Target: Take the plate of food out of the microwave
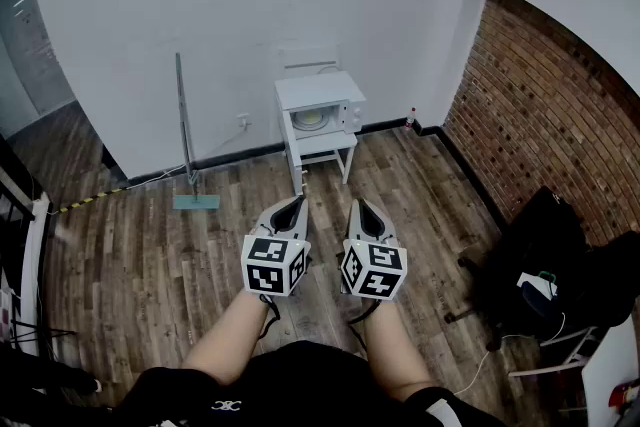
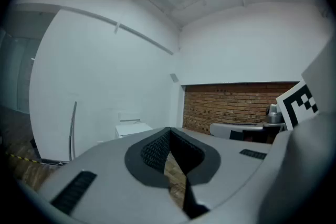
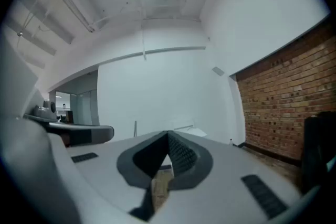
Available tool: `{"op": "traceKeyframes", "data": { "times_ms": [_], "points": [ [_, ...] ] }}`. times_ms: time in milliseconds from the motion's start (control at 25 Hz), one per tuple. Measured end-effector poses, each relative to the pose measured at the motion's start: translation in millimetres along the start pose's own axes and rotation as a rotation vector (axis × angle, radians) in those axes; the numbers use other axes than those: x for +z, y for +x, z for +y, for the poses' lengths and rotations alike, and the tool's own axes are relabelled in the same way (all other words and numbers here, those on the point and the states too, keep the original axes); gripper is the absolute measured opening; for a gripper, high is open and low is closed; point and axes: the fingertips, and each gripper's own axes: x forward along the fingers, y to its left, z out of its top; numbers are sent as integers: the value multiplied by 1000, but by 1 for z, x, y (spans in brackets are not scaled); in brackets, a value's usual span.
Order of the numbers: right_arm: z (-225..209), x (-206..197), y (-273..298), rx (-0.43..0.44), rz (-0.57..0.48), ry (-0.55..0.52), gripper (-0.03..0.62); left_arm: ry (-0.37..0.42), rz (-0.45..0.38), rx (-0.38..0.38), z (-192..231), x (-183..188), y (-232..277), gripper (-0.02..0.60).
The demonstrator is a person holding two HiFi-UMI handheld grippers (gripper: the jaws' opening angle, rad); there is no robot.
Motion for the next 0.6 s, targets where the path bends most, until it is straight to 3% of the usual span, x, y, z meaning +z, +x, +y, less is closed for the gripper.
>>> {"op": "traceKeyframes", "data": {
  "times_ms": [600],
  "points": [
    [-57,-8,-34,40,29,-33,14,-63,-20,36,-64,-15,22,-8]
  ]
}}
